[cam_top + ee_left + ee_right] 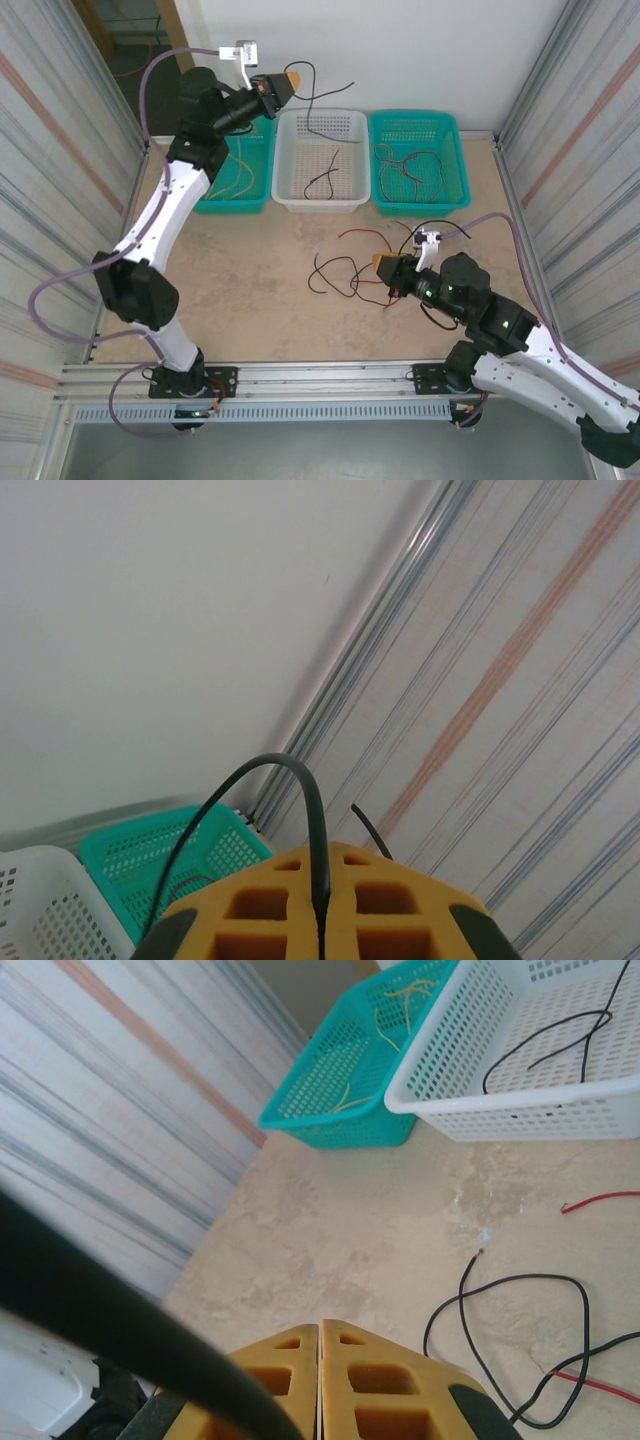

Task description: Untangle the cables

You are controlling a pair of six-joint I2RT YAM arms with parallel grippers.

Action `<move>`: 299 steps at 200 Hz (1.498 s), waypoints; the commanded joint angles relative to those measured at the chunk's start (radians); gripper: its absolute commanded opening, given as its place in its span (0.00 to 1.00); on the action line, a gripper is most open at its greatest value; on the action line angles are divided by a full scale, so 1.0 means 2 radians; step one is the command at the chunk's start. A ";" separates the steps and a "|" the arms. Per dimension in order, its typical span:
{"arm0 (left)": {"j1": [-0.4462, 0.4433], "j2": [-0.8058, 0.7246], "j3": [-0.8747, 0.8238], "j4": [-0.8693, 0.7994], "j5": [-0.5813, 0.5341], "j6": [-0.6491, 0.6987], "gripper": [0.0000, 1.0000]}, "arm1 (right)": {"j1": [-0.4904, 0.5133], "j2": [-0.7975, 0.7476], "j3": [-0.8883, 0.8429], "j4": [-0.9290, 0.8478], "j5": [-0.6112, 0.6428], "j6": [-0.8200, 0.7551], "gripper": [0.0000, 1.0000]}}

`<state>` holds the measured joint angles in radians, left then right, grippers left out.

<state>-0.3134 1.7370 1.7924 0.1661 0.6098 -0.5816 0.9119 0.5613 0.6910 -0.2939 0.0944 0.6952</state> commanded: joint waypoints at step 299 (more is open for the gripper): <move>-0.262 -0.384 -0.425 -0.053 -0.149 0.254 0.91 | 0.021 0.255 0.328 0.108 -0.071 -0.070 0.00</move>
<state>-0.8089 0.9394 0.9268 0.0937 0.3626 -0.2031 0.9497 1.0500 1.3079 -0.1528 0.0013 0.5442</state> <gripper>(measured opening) 0.909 0.086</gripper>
